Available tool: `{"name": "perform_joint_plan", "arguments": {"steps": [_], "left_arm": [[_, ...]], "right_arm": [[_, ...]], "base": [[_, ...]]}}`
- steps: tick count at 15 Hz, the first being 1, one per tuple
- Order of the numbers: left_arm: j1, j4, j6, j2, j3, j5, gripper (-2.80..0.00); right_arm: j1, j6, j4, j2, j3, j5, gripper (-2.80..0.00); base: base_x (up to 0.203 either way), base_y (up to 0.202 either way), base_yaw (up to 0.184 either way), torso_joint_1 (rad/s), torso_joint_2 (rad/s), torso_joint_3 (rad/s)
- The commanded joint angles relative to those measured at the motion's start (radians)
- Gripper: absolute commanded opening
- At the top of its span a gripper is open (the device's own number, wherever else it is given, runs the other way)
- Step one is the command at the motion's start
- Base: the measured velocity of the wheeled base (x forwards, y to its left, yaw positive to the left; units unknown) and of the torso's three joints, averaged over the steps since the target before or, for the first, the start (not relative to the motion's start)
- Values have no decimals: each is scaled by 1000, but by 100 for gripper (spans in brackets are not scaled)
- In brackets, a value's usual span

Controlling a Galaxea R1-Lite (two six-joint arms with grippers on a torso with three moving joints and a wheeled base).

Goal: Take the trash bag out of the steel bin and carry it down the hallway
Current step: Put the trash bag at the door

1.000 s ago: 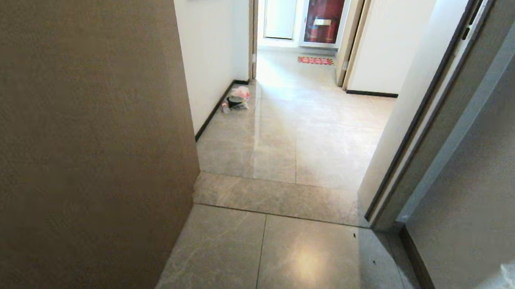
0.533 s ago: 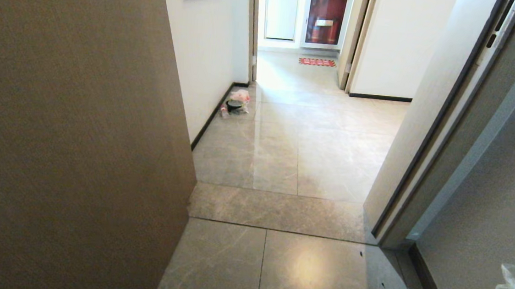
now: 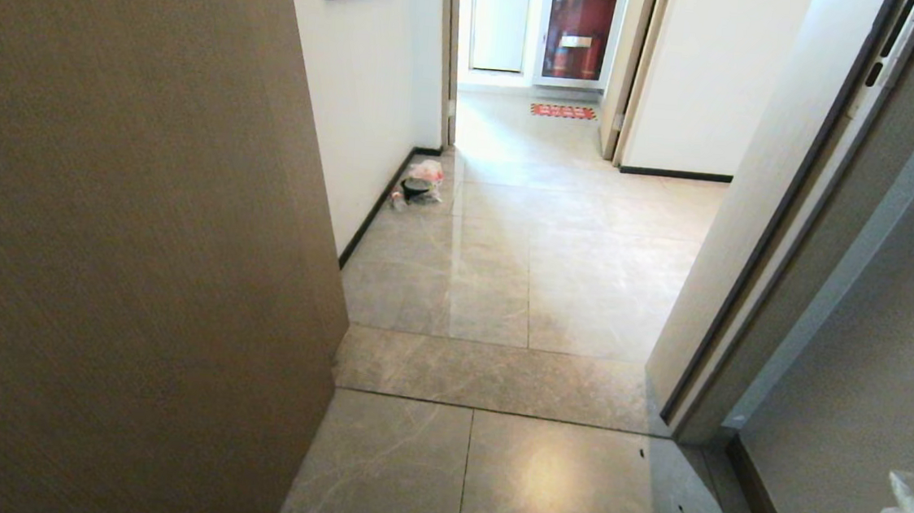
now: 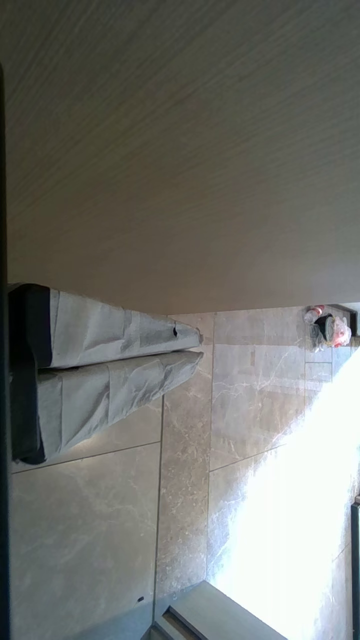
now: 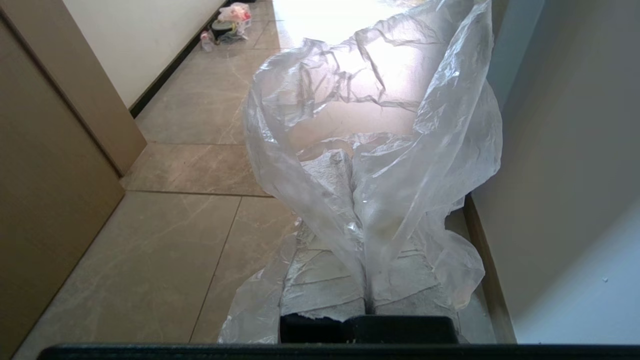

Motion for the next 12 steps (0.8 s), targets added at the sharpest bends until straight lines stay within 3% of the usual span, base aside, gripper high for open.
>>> {"name": "perform_joint_plan", "arguments": {"steps": [1, 5, 12], "left_arm": [[0, 0, -1, 0, 0, 0, -280], [0, 0, -1, 0, 0, 0, -280], [0, 0, -1, 0, 0, 0, -280]], "right_arm": [[0, 0, 0, 0, 1, 0, -280], [0, 0, 0, 0, 2, 0, -280], [0, 0, 0, 0, 2, 0, -280]], "base": [[0, 0, 0, 0, 0, 0], [-1, -19, -1, 0, 2, 0], [0, -177, 0, 4, 0, 3]]}}
